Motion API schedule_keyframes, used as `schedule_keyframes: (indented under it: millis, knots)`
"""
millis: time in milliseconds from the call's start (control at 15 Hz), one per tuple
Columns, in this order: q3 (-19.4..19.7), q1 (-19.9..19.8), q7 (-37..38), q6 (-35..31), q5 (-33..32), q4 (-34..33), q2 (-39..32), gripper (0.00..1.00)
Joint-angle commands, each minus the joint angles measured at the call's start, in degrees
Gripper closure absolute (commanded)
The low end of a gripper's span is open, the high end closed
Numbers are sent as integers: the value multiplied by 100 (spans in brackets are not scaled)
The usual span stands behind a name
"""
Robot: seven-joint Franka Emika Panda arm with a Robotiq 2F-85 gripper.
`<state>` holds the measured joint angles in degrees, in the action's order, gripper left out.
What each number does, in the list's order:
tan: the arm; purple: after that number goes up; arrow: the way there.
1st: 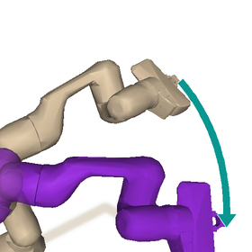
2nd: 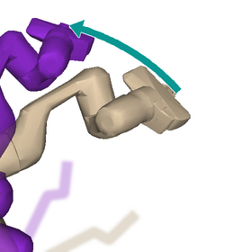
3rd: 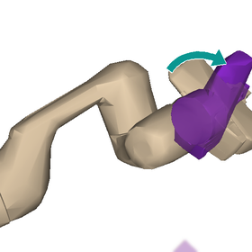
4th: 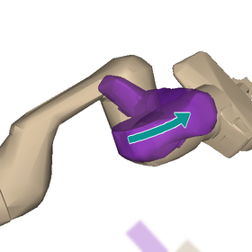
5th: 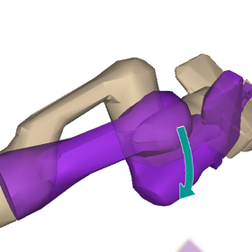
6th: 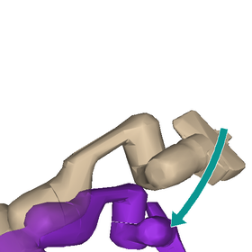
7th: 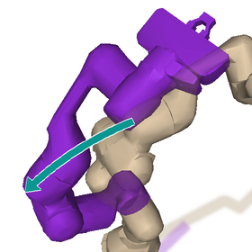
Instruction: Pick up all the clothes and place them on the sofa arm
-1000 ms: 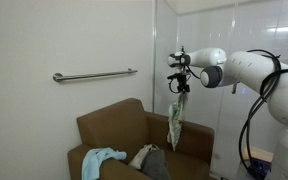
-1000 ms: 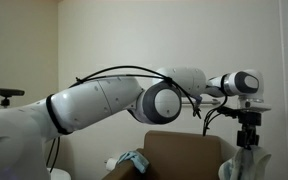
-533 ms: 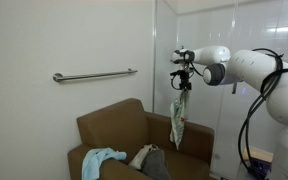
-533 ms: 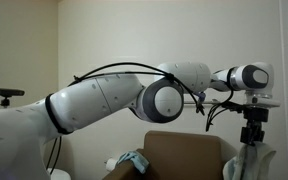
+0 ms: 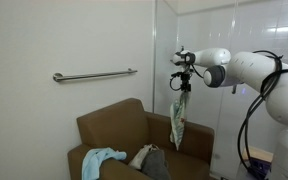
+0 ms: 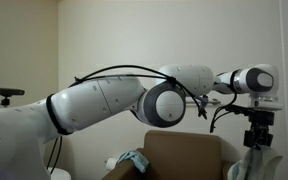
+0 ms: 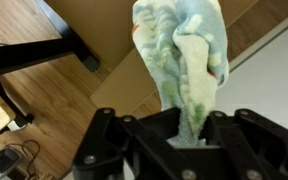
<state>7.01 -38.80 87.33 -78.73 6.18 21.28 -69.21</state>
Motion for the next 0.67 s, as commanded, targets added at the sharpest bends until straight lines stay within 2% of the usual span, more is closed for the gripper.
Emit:
schedule_keyframes:
  millis: [0, 333, 400, 467, 600]
  knots:
    - [-131, -362, 549, -144, 206, 75, 66, 99]
    - [-112, -587, 767, -214, 99, 82, 18, 100]
    - [-115, -542, 813, -213, 83, 85, -6, 75]
    - [-125, -513, 821, -200, 78, 83, -20, 75]
    - [-156, -422, 781, -175, 75, 75, -42, 64]
